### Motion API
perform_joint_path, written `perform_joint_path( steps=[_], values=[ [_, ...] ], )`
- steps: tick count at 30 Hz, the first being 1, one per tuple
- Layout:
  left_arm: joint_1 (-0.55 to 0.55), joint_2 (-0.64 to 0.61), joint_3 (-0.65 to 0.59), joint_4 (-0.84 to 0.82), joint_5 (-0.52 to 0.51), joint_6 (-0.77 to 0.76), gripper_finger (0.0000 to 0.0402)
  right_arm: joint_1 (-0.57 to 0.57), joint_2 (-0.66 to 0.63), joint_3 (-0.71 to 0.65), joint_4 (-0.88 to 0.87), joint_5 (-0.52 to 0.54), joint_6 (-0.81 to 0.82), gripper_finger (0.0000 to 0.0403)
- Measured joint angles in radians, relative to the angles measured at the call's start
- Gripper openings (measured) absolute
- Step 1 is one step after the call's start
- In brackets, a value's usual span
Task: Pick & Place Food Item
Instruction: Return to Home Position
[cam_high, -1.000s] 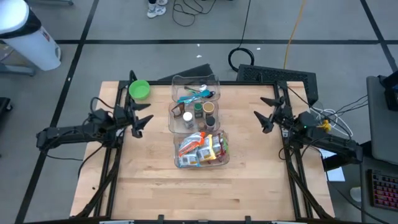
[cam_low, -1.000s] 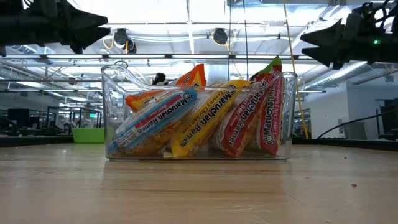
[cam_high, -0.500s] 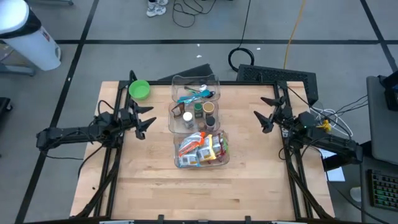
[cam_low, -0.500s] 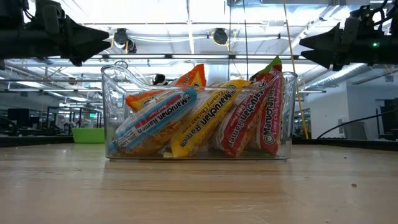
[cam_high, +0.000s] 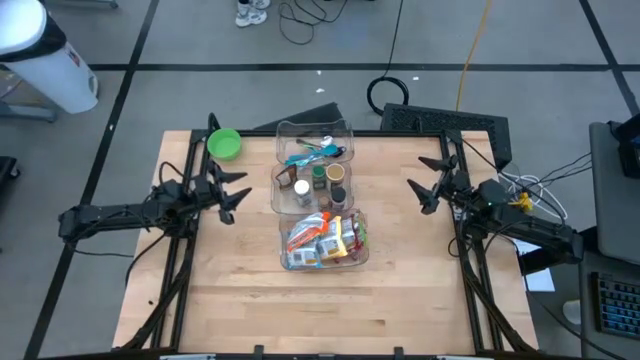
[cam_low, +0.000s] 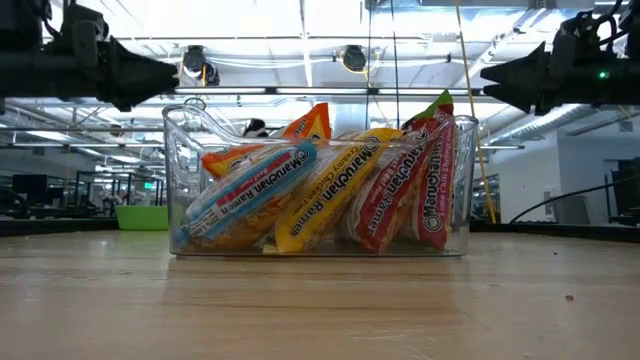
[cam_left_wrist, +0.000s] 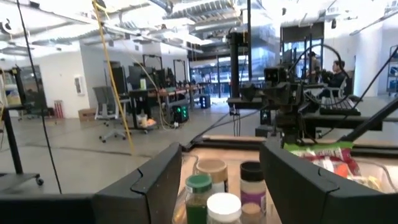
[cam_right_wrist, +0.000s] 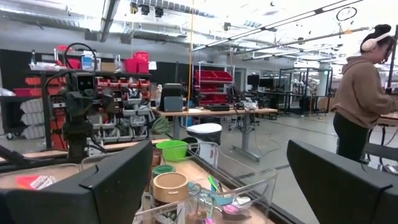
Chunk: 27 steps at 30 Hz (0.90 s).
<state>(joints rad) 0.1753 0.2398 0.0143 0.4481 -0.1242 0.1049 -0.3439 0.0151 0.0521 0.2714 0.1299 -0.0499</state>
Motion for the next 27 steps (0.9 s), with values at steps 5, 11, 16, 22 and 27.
perform_joint_path(
  steps=[5,11,16,22,27],
  values=[
    [0.0,0.0,0.0,-0.068,-0.015,-0.038,0.0227,0.0,0.0,0.0,-0.024,0.002,-0.042,0.0363],
    [0.0,0.0,0.0,-0.096,-0.01,-0.058,0.0208,0.0,0.0,-0.001,-0.101,0.001,-0.049,0.0362],
    [0.0,0.0,0.0,-0.095,-0.011,-0.055,0.0162,0.0,0.0,-0.001,-0.135,0.001,-0.049,0.033],
    [0.0,0.0,0.0,-0.095,-0.038,-0.059,0.0103,0.0,0.0,-0.001,-0.134,0.008,-0.042,0.0257],
    [0.0,0.0,0.0,-0.092,-0.038,-0.107,0.0073,0.0,0.001,-0.001,-0.135,0.027,-0.034,0.0192]
  ],
)
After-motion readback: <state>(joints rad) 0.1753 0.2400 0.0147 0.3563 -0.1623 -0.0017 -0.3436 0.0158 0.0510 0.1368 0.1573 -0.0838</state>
